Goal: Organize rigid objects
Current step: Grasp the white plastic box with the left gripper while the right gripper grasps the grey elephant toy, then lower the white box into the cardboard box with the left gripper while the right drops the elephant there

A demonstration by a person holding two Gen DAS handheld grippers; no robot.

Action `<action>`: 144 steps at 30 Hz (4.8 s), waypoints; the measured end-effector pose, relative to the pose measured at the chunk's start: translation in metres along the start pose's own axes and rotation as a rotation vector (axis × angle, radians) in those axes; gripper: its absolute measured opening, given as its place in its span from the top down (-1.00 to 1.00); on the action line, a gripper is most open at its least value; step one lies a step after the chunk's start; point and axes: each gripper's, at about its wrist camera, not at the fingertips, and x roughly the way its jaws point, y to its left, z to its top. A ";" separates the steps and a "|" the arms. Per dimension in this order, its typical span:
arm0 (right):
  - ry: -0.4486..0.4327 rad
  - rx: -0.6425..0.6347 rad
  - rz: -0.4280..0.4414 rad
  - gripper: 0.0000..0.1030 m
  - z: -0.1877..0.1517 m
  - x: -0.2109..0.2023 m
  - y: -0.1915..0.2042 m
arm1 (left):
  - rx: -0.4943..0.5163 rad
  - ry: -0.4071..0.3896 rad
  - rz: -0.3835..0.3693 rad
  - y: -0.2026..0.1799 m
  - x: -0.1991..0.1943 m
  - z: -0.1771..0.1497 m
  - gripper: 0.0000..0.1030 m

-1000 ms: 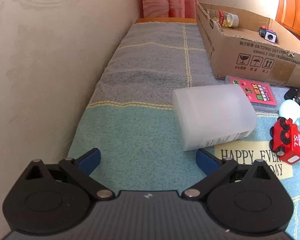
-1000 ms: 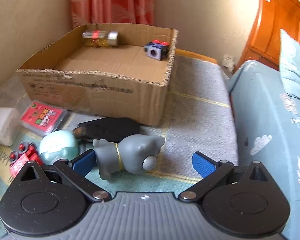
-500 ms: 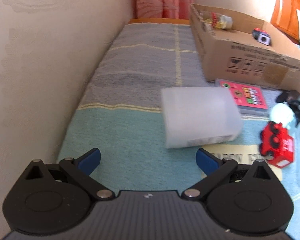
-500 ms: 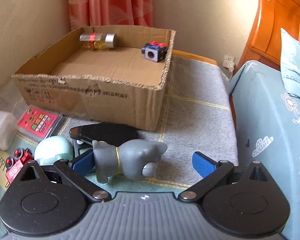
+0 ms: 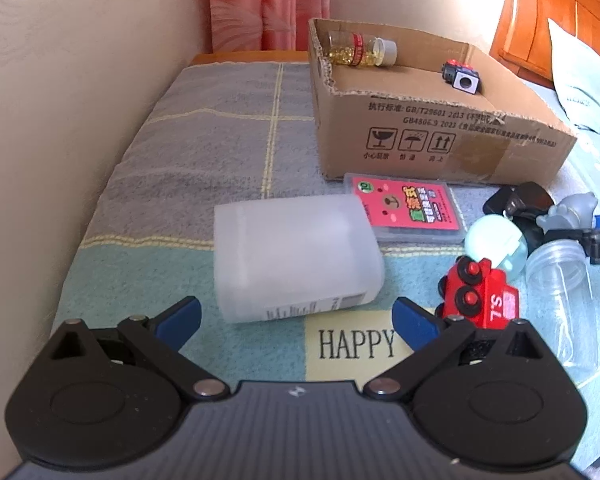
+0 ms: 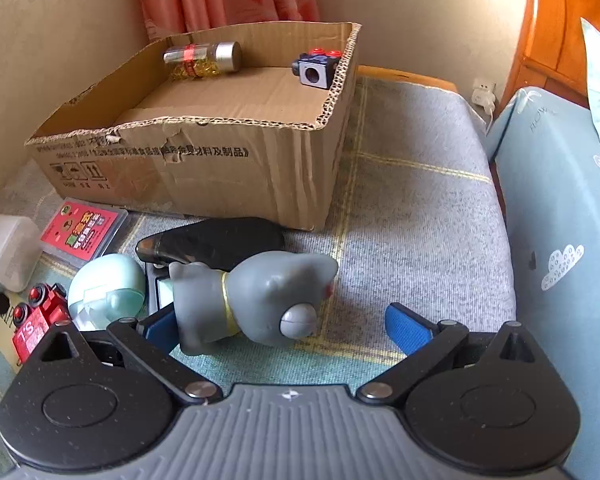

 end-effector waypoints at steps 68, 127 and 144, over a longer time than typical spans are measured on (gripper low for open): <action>-0.059 -0.033 -0.098 -0.49 -0.017 -0.031 0.001 | 0.019 -0.051 0.114 -0.015 0.006 0.025 -0.61; -0.149 -0.242 -0.116 -0.79 0.191 -0.006 0.049 | 0.060 -0.254 0.053 -0.036 -0.045 0.055 -0.96; -0.132 -0.136 -0.073 -1.00 0.108 -0.050 0.036 | 0.054 -0.208 0.081 -0.030 -0.041 0.038 -0.96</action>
